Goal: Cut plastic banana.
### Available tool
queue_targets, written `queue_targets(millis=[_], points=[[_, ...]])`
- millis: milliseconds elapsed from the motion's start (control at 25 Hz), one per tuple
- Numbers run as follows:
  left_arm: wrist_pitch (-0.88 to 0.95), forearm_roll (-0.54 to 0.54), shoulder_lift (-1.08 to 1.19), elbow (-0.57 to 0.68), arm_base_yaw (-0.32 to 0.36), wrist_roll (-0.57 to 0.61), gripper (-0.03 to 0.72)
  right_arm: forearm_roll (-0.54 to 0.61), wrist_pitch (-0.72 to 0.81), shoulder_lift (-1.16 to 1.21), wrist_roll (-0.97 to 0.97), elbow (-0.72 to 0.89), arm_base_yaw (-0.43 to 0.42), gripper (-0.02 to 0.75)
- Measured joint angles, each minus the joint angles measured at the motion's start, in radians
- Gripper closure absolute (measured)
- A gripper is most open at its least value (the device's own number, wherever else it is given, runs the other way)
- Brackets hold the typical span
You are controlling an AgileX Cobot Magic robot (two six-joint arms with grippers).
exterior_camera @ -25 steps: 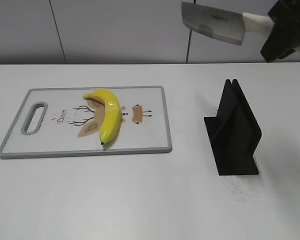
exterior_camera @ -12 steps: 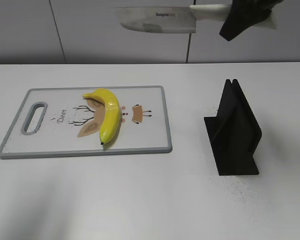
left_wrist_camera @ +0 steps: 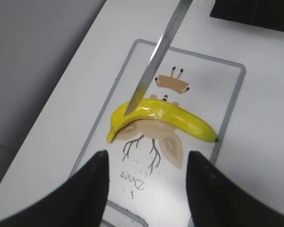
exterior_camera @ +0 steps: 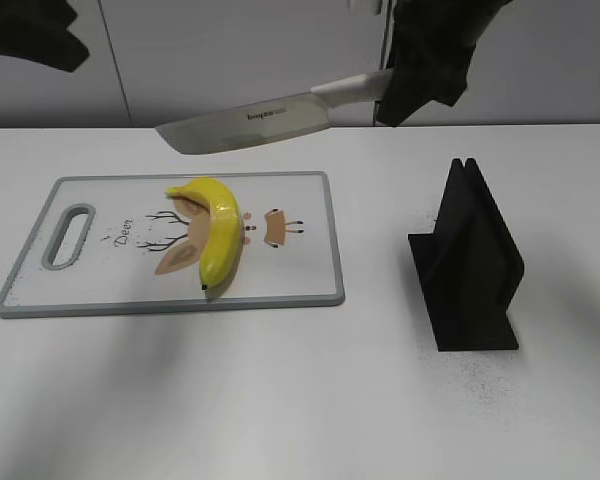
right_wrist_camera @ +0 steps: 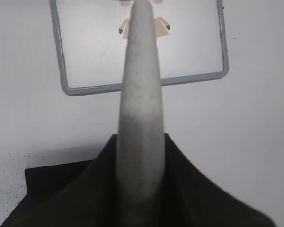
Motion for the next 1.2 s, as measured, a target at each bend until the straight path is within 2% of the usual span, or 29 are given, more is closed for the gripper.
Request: queue_targets(millis=[120,280,760,1080,1200], points=[[0.022,-0.001,0.081,-0.052,-0.028,0.065,0.172,0.022,0.000,0.039,-0.027,-0.027,0.001,0.569],[0.020,-0.001,0.175,-0.061,-0.037,0.128,0.172,0.078,-0.001,0.070,-0.089,-0.036,0.001,0.570],[-0.086,0.015,0.358,-0.070,-0.037,0.160,0.189,0.138,-0.001,0.113,-0.142,-0.041,0.001,0.570],[-0.094,0.016,0.400,-0.072,-0.038,0.164,0.359,0.206,-0.040,0.134,-0.180,-0.044,0.001,0.570],[-0.107,0.016,0.401,-0.072,-0.038,0.164,0.450,0.211,-0.052,0.134,-0.183,-0.044,0.000,0.570]])
